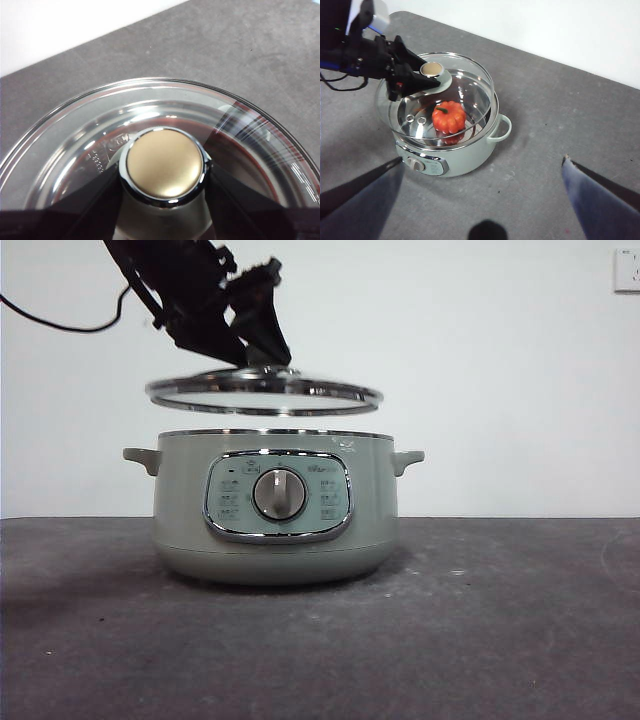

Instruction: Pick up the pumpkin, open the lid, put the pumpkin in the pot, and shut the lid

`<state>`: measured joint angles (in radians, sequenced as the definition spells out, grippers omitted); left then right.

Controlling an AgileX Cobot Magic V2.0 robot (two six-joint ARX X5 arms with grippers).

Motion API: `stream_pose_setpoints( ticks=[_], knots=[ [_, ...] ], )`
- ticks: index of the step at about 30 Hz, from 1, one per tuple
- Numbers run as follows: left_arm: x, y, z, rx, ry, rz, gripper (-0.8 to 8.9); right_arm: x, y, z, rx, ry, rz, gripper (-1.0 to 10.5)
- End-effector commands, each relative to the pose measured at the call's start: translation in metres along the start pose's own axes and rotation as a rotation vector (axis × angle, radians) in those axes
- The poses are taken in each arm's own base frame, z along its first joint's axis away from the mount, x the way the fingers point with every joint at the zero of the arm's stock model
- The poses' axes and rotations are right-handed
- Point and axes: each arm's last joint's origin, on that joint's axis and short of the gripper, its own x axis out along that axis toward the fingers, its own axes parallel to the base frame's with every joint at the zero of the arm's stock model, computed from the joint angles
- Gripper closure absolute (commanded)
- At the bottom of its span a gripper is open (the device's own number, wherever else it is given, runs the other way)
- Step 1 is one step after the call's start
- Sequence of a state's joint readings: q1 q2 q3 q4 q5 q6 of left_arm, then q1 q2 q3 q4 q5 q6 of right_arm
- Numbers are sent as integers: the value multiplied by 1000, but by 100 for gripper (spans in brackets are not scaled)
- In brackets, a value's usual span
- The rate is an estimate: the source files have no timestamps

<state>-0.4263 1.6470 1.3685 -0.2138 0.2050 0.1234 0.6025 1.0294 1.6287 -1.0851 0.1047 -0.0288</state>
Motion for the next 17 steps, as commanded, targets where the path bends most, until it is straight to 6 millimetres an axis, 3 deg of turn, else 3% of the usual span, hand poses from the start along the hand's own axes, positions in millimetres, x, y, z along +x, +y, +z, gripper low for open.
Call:
stream_pose_setpoints(
  ticks=[1, 9, 17],
  knots=[
    [2, 0, 5, 20, -48, -5, 822, -1, 0, 0, 13, -5, 3, 380],
    [21, 0, -5, 15, -11, -17, 822, -1, 0, 0, 12, 0, 3, 380],
    [23, -7, -6, 22, -5, -29, 822, -1, 0, 0, 11, 0, 3, 381]
  ],
)
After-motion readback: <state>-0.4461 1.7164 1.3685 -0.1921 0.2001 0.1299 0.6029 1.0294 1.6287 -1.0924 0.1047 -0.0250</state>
